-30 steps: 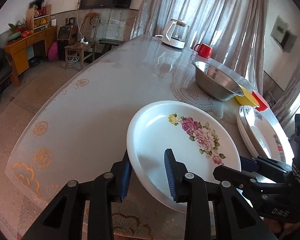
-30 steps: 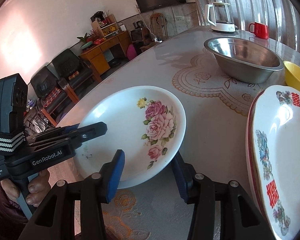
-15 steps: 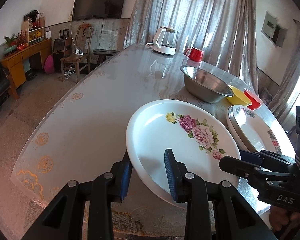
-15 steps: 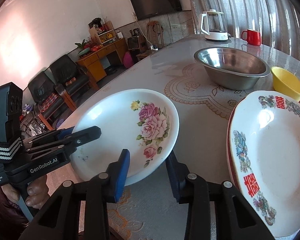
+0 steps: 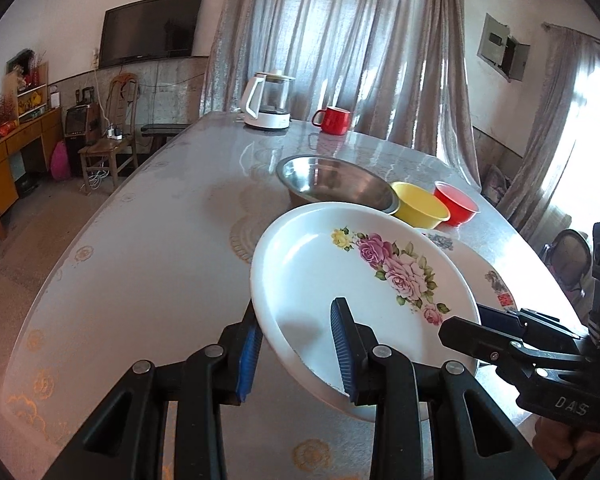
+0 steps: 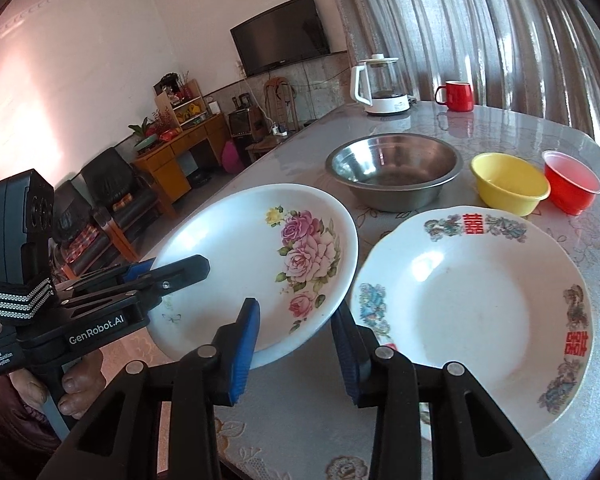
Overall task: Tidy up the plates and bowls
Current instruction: 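Lower the pink-rose plate onto the double-happiness plate and open the left tool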
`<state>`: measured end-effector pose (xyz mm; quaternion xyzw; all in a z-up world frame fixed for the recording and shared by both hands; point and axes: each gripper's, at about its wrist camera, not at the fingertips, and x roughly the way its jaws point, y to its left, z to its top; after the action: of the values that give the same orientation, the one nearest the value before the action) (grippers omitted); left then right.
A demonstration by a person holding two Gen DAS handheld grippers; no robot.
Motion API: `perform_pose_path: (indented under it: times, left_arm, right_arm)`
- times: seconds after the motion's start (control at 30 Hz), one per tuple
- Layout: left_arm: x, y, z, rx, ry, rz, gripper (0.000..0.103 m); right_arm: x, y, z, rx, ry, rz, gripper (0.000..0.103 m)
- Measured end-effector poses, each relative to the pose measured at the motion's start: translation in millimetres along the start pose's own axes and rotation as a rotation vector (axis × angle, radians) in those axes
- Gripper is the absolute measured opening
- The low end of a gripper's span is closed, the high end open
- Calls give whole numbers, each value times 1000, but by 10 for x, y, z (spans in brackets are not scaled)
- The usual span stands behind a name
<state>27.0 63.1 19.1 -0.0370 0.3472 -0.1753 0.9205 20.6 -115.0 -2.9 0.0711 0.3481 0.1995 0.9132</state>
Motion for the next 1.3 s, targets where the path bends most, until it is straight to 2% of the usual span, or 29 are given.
perform_pose_path:
  times: [0.27,0.47,0.67,0.83,1.07,1.17,1.3]
  left_arm:
    - [272,-646,128,112,41,-112,35]
    - [554,-975,136,157,103,-148,36]
    - [706,-1085,140,176,139,-156,37]
    - [787,-1115,103,185,163,-143,39]
    - [802,-1129,83,180,167,-156,46]
    - [792,-1118,71,175,170,-171,47]
    - [777,-1160,27,193,172,-179,47]
  right_arm:
    - [-395,-475,-66,105,-51,-119,37]
    - [-576,-816,-164,177,-56,-205,37]
    - [-602,-978,-204,206,-51,-250,37]
    - [-606,-1040,-216,216,-46,-252,37]
    - [-495,-1108,-249,245,-10,-268,43]
    - [-509,-1096,-241,223,-15,-295,46]
    - [-530,-1020,-209,192,-32,-284,46]
